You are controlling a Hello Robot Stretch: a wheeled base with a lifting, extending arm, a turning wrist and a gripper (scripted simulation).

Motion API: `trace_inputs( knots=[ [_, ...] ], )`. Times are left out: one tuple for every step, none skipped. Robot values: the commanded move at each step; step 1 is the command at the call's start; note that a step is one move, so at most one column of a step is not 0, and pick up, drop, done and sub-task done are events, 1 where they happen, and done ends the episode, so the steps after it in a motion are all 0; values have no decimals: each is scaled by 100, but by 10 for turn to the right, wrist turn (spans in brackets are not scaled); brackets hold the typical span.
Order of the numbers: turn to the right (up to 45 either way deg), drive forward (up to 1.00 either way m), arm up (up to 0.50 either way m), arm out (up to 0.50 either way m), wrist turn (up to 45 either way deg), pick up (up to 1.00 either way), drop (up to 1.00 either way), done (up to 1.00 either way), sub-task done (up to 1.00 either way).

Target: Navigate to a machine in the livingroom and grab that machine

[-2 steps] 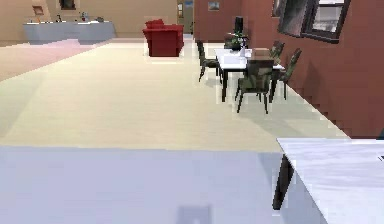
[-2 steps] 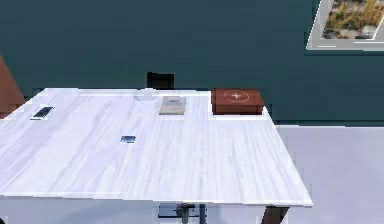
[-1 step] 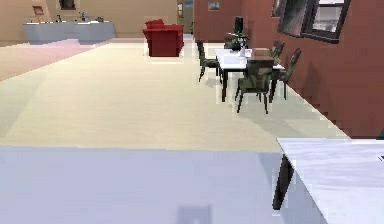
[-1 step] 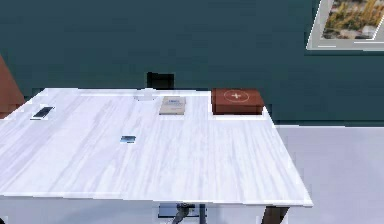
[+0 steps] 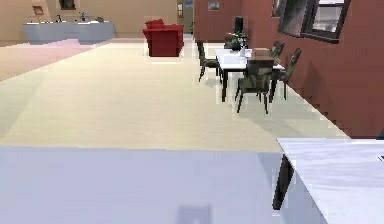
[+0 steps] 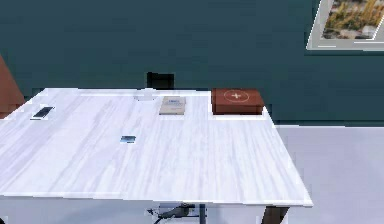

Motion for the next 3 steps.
trace_inputs(
  knots=[
    [0, 0, 0, 0, 450, 0, 0, 0, 0],
    [0, 0, 0, 0, 330, 0, 0, 0, 0],
    [0, 0, -30, 0, 0, 0, 0, 0, 0]
  ],
)
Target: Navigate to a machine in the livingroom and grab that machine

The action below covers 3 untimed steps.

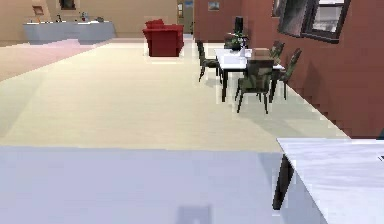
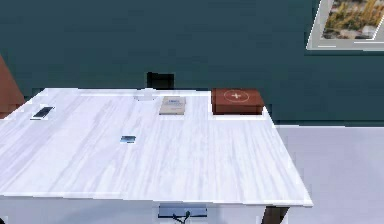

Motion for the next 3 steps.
trace_inputs(
  knots=[
    [0, 0, 0, 0, 0, 100, 0, 0, 0],
    [0, 0, 10, 0, 0, 0, 0, 0, 0],
    [0, 0, 0, 0, 0, 0, 0, 100, 0]
  ],
)
